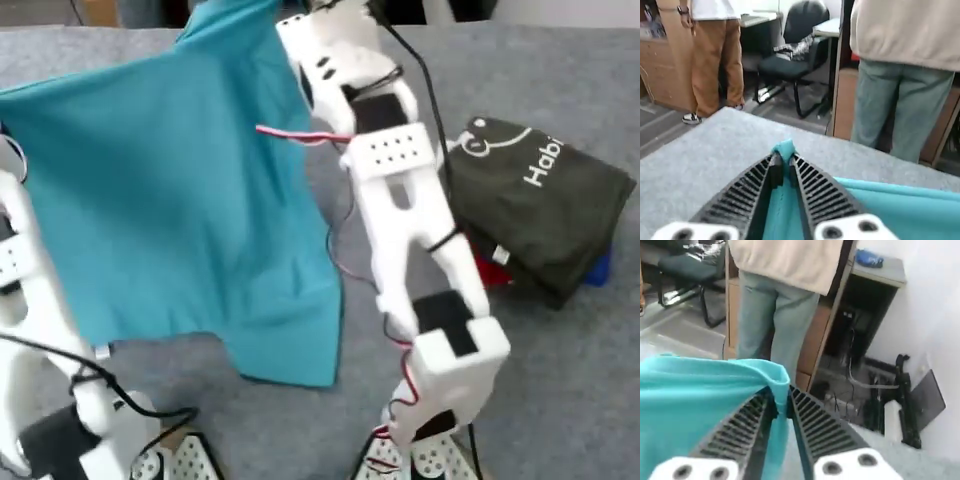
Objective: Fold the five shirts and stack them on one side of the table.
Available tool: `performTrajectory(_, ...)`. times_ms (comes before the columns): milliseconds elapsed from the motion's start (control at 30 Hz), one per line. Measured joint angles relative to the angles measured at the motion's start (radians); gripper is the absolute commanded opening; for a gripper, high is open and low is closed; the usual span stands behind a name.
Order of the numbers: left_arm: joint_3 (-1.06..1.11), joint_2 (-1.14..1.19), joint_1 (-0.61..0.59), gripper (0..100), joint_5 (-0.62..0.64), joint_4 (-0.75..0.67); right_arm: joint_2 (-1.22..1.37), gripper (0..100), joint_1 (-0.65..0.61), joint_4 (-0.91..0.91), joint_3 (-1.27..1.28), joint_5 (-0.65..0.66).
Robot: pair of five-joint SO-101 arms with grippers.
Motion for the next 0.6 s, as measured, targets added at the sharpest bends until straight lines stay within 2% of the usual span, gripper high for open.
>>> performTrajectory(300,0.005,-0.097,-0.014,3,0.000,0.152,0.012,1.3,-0.034,0.209,-0.043,0.014)
performTrajectory(433,0.121,-0.218,-0.015,3,-0.012,0.158,0.008,1.3,-0.089,0.350,-0.043,0.074)
performTrajectory(600,0.347,-0.394,-0.015,3,-0.120,0.158,-0.083,1.3,-0.107,0.560,-0.005,0.114)
